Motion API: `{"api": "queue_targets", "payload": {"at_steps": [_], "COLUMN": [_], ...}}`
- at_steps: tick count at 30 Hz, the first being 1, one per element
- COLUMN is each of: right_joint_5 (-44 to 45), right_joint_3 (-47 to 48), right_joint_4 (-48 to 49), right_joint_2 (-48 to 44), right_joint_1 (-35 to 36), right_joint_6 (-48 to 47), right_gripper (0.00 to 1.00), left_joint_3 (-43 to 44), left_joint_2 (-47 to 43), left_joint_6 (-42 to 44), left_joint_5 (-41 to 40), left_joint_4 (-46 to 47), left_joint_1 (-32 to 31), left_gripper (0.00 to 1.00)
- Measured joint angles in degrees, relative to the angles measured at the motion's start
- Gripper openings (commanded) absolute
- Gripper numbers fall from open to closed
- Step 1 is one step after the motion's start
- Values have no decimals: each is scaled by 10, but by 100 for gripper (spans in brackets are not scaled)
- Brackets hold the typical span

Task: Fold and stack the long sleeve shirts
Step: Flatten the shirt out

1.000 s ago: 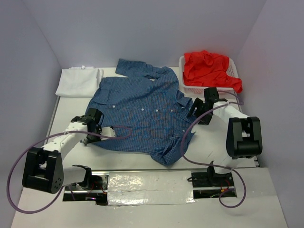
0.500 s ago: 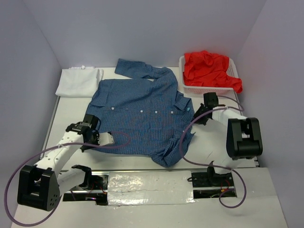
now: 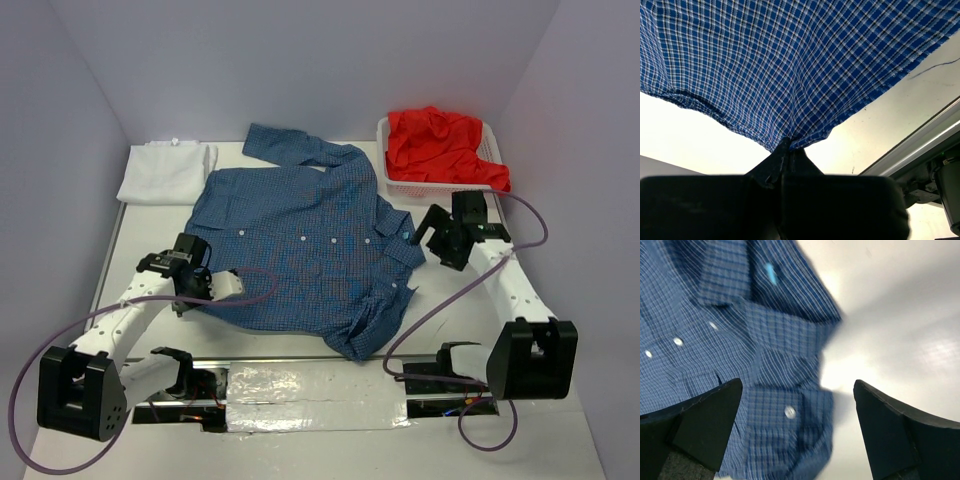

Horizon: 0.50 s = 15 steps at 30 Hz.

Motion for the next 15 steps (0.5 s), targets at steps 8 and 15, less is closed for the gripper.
{"api": "queue_targets", "payload": {"at_steps": [8, 15], "right_joint_5": [-54, -110], "right_joint_3": [-90, -197], "right_joint_4": [-35, 6], "right_joint_2": [-57, -44], "right_joint_1": [-7, 5], "right_joint_6": [23, 74], "right_gripper": [83, 64], "left_joint_3": [0, 0], "left_joint_2": [3, 11], "left_joint_6": [-2, -15], "left_joint_5": [4, 5], "left_joint_4": [9, 13], "left_joint_1": [-21, -37], "left_gripper": [0, 0]}}
